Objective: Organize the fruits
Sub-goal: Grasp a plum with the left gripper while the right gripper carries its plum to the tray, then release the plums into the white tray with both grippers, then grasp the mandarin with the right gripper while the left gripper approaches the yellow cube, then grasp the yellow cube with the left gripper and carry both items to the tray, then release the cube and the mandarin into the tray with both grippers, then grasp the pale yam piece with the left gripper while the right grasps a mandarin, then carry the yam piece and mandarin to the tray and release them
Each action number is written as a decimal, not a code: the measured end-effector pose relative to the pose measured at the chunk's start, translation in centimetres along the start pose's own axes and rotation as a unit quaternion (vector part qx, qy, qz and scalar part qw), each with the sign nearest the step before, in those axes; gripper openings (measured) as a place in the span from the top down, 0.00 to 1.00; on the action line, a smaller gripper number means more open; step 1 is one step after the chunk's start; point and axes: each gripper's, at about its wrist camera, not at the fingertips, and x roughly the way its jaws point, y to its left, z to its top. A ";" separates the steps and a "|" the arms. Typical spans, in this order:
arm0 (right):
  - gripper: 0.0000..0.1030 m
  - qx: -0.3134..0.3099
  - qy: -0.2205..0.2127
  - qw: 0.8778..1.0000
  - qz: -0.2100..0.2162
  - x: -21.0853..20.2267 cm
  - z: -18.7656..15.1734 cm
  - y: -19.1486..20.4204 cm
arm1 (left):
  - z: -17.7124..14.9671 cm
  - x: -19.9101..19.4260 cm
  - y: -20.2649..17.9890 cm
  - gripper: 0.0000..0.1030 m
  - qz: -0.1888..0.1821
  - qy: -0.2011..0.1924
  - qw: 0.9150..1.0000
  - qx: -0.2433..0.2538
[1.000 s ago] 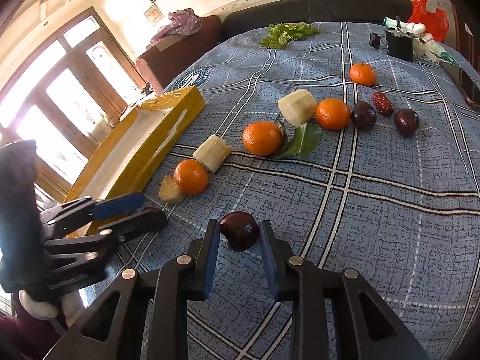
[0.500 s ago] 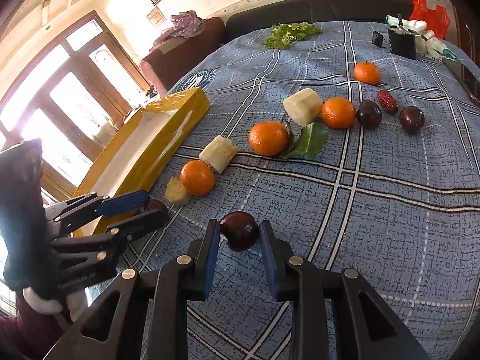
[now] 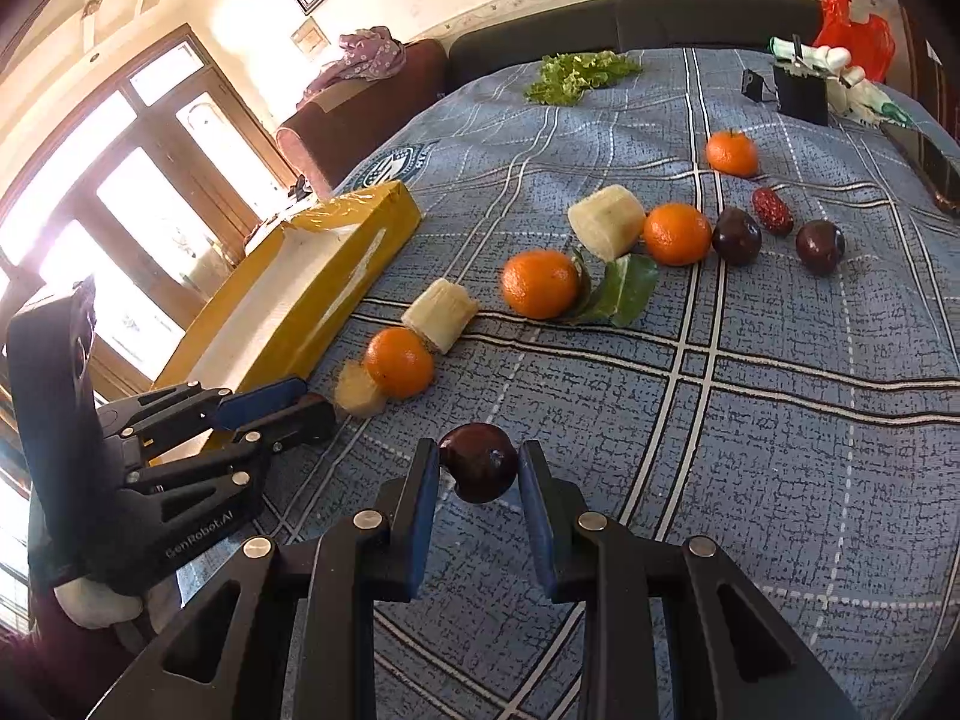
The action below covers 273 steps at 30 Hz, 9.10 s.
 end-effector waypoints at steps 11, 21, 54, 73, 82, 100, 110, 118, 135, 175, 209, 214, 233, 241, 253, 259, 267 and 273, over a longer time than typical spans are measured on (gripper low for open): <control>0.71 -0.049 -0.012 0.998 0.027 -1.2 1.3 6.4 | -0.7 -7.5 7.1 0.77 -0.026 -0.078 0.990 -0.114; 0.70 -0.138 0.043 0.986 0.083 4.9 1.1 17.8 | -7.3 -6.9 17.2 0.77 0.025 -0.042 0.970 -0.238; 0.53 0.002 -0.037 0.999 -0.025 -2.0 4.0 5.6 | -4.4 -11.4 12.6 0.30 -0.086 -0.112 0.963 -0.228; 0.52 -0.028 0.033 0.999 0.024 6.6 4.5 3.8 | -1.0 -4.0 2.1 0.37 -0.096 -0.028 0.992 -0.075; 0.65 -0.006 0.023 0.999 0.026 5.1 3.8 1.6 | -0.2 -2.2 0.1 0.37 -0.100 -0.010 0.994 -0.053; 0.63 0.077 -0.030 0.995 0.059 2.0 3.3 -3.2 | 2.0 3.0 -1.9 0.50 -0.051 0.010 0.999 -0.005; 0.63 0.071 -0.038 0.995 0.061 1.5 3.1 -3.1 | 2.5 1.9 -1.6 0.49 -0.131 -0.006 0.991 0.000; 0.63 0.068 -0.028 0.996 0.058 1.9 3.1 -2.9 | 1.7 4.0 -3.2 0.72 -0.055 0.026 0.998 0.023; 0.62 0.023 0.012 0.999 0.043 5.0 3.0 -0.4 | -0.6 -3.2 1.9 0.73 -0.069 -0.042 0.993 -0.085; 0.51 -0.091 0.001 0.995 0.045 4.6 4.1 16.8 | -8.8 -10.4 21.7 0.21 -0.050 -0.087 0.923 -0.371; 0.60 0.022 -0.012 0.997 -0.079 6.0 6.4 -1.8 | 2.4 -2.2 2.9 0.21 -0.103 -0.005 0.985 -0.141; 0.60 0.046 -0.036 0.997 -0.059 3.8 5.8 -3.0 | 3.8 -0.2 1.4 0.21 -0.108 0.010 0.986 -0.127; 0.60 0.103 -0.078 0.991 -0.028 0.5 5.4 -5.8 | 5.5 6.6 -2.0 0.71 -0.062 0.042 0.994 -0.086; 0.60 0.070 -0.095 0.992 -0.044 0.3 5.3 -4.2 | 4.4 1.1 -0.5 0.71 -0.085 0.002 0.989 -0.122; 0.60 0.043 -0.099 0.994 -0.022 -1.6 4.2 0.3 | 1.5 -11.3 6.0 0.70 -0.121 -0.087 0.968 -0.200; 0.60 0.010 -0.131 0.991 -0.001 -6.6 4.6 5.6 | -0.1 -16.8 7.7 0.70 -0.154 -0.129 0.957 -0.210; 0.59 -0.035 -0.175 0.983 0.046 -12.5 5.2 12.0 | -1.6 -21.5 9.9 0.70 -0.174 -0.188 0.940 -0.225; 0.59 -0.063 -0.171 0.982 0.051 -12.9 5.2 14.0 | -2.7 -23.1 12.6 0.70 -0.124 -0.207 0.941 -0.236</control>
